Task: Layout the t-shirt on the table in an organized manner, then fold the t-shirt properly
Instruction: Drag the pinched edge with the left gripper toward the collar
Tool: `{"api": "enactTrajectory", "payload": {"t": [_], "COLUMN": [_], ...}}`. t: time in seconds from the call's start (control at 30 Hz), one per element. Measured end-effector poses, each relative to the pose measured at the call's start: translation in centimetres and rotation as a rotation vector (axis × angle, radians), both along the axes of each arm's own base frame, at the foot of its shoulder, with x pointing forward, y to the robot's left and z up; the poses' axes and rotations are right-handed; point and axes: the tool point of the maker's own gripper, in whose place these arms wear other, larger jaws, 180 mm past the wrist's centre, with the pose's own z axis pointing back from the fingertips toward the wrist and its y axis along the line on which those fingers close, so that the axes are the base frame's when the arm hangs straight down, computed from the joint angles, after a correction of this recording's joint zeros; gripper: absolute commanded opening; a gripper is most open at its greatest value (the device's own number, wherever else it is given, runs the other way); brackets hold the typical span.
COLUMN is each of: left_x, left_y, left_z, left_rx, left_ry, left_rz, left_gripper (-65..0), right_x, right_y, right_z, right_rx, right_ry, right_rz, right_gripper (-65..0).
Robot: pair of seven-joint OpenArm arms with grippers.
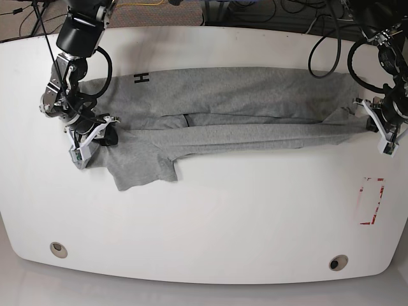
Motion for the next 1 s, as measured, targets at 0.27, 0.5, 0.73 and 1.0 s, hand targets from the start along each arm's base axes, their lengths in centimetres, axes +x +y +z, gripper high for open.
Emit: {"api": "enactTrajectory", "payload": {"t": [0.27,0.5,0.73,1.0], "left_x": [-2.0,-2.5,-2.1,-2.0], "left_y": [-0.1,-1.6,-2.4,-2.6], "left_z": [-1.7,-2.9,-3.1,-2.6], "left_rx": [-0.003,-0.009,-0.011,-0.008], "left_ry": [0.064,0.106,0.11,0.103], "left_rz": [-0.003,-0.04,-0.07,-0.079], "left_gripper": [-63.9,-56.4,-28.1,-26.5], "right_x": [0.0,0.0,0.0,0.0], "right_y": [0.2,0.2,0.2,0.3], "right_z": [0.0,0.0,0.0,0.1], "right_rx": [0.004,0.004,0.003,0.007], "right_ry": [-0.002,-0.001,-0.001,-0.005], "right_rz": [0.003,0.003,0.003,0.011], "right_gripper": [-53.3,-52.6,-48.4,-40.3]}}
